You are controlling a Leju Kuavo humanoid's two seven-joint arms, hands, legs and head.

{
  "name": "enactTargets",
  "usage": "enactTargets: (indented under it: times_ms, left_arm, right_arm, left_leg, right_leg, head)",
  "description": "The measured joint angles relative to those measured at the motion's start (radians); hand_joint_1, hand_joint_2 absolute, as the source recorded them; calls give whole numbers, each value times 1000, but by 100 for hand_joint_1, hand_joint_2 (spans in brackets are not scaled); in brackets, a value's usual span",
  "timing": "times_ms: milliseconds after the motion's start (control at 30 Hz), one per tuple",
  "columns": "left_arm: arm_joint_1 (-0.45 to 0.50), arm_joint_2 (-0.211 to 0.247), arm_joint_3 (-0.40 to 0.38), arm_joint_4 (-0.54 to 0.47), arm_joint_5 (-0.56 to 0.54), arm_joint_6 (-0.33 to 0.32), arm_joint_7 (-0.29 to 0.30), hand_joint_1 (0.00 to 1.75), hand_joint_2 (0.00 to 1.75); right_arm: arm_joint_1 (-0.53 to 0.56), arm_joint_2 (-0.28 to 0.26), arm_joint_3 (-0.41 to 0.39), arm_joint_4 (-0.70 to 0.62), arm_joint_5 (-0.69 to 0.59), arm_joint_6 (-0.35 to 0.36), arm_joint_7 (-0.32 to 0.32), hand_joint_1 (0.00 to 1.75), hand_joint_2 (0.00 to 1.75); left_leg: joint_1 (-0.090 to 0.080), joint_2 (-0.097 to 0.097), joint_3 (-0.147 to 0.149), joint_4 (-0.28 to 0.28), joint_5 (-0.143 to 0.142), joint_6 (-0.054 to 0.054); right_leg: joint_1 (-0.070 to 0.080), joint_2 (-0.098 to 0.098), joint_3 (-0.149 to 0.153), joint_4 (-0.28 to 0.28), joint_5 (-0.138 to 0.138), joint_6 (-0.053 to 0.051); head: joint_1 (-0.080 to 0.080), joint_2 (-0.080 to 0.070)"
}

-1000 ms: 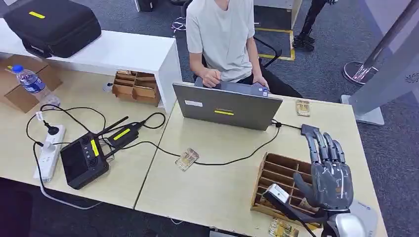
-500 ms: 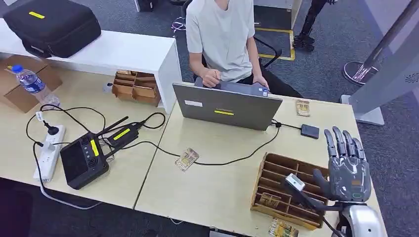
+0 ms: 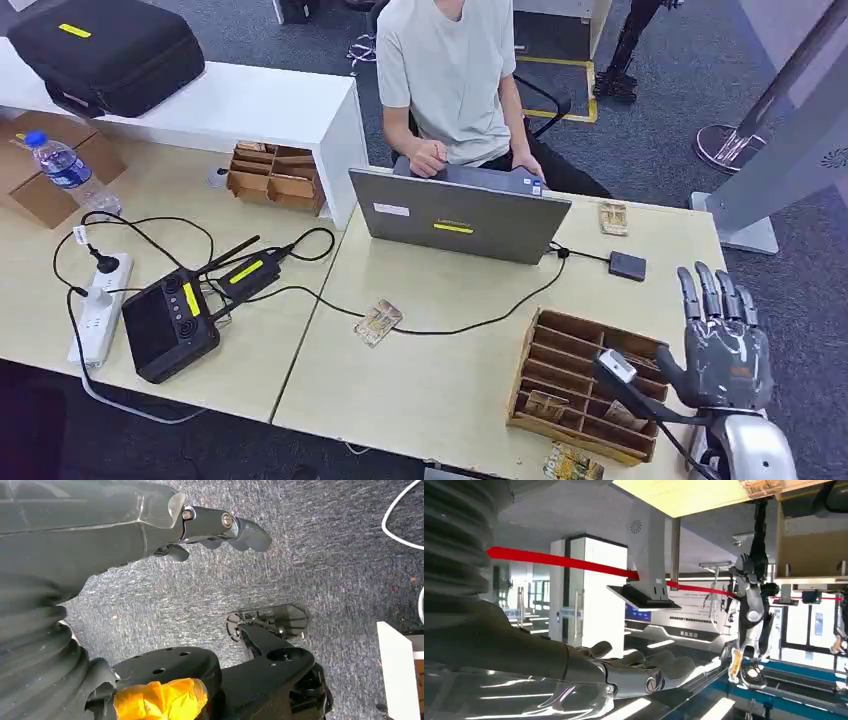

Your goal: Pass the card to the sensor for recognition and then transmit it.

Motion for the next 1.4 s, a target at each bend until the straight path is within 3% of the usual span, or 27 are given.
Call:
enactTargets:
  times_ms: [467,1400]
  left_arm:
    - [3,-1,17,0,19,3,-1,0,175]
    - [3,-2,30,0,14,3,-1,0,175]
  right_arm:
    - [132,7,-72,-106,-32,-40,-29,0,175]
    - [167,60,-70,-108,-27,-40,-73,0,175]
  left_leg:
    - [0,0,0,0,0,0]
    - [0,0,0,0,0,0]
  right_leg:
    - [0,0,0,0,0,0]
    - [0,0,0,0,0,0]
  head:
    - [0,0]
    - [0,0]
